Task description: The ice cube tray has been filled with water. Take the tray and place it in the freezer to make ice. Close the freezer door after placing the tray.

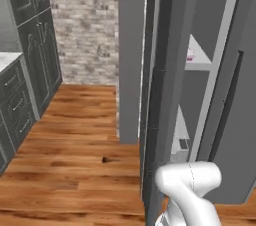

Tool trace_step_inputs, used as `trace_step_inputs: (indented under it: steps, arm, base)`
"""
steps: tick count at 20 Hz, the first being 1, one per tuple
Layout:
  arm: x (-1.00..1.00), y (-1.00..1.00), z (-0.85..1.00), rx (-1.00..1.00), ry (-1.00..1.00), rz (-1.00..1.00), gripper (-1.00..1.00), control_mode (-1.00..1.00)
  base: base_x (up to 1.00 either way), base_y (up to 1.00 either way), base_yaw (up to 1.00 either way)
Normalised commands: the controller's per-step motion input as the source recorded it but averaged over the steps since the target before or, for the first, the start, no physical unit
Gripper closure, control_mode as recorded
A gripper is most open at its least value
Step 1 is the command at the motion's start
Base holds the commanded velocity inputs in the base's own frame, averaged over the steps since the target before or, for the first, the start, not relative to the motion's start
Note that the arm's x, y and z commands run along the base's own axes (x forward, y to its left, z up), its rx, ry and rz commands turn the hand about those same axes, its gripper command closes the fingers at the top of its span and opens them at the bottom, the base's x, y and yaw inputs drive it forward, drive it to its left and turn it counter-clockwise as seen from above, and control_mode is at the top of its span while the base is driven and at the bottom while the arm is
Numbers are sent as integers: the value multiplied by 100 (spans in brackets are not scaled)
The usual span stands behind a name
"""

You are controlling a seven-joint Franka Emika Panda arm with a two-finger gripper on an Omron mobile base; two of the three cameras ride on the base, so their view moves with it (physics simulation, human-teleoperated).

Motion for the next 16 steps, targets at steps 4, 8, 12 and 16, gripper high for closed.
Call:
trace_step_inputs:
  steps: [4,8,12,16]
  arm:
    - [0,0,0,0,0,0,-100,100]
    - [0,0,0,0,0,0,-100,100]
    - [0,0,0,0,0,0,-100,100]
    - [0,0,0,0,0,0,-100,100]
  base:
    - [-2,95,-42]
    - [0,100,-44]
    - [0,99,-42]
    - [7,100,-42]
